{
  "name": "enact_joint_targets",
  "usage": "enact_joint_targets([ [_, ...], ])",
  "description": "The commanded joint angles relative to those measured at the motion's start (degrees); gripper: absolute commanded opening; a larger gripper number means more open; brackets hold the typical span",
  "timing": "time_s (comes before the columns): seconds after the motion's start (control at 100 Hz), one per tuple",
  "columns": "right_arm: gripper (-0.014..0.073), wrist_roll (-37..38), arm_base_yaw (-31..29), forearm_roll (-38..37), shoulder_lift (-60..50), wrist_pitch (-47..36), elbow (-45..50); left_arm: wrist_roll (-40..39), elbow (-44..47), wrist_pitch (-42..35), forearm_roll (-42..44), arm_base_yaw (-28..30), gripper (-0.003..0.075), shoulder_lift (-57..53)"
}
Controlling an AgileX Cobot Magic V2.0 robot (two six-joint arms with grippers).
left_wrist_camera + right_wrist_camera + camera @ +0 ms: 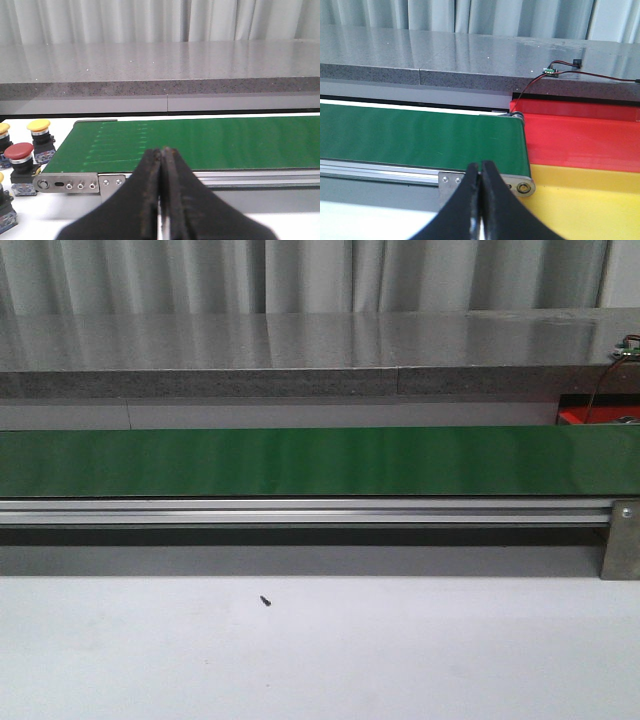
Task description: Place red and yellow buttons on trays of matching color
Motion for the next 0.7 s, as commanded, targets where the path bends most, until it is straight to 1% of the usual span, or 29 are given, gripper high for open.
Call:
enact_joint_targets([
  [0.0, -0.0068, -0.13, -0.09, -0.61, -1.05, -4.57, -1.01, -0.48, 2.31, -4.25, -0.27, -0.26, -0.002, -1.92],
  [0.28, -0.0068, -0.13, -0.09, -0.61, -1.05, -4.57, -1.01, -0.48, 2.31, -4.72, -0.27, -0.26, -0.002, -1.92],
  [0.44, -0.0068, -0.13, -0.09, -0.61, -1.05, -4.57, -1.01, -0.48, -0.49, -3.24, -1.04, -0.26, -0.002, -1.92],
  [0.56, -0.0068, -0.13, -0.09, -0.61, -1.05, -4.57, -1.01, -0.48, -5.85, 1.54, -2.06, -0.26, -0.002, -0.8],
  [0.69, -0.0068, -0.13, -0.09, -0.61, -1.05, -4.57, -1.01, -1.15, -13.98, 11.55, -2.4, -0.26, -0.002, 4.25],
])
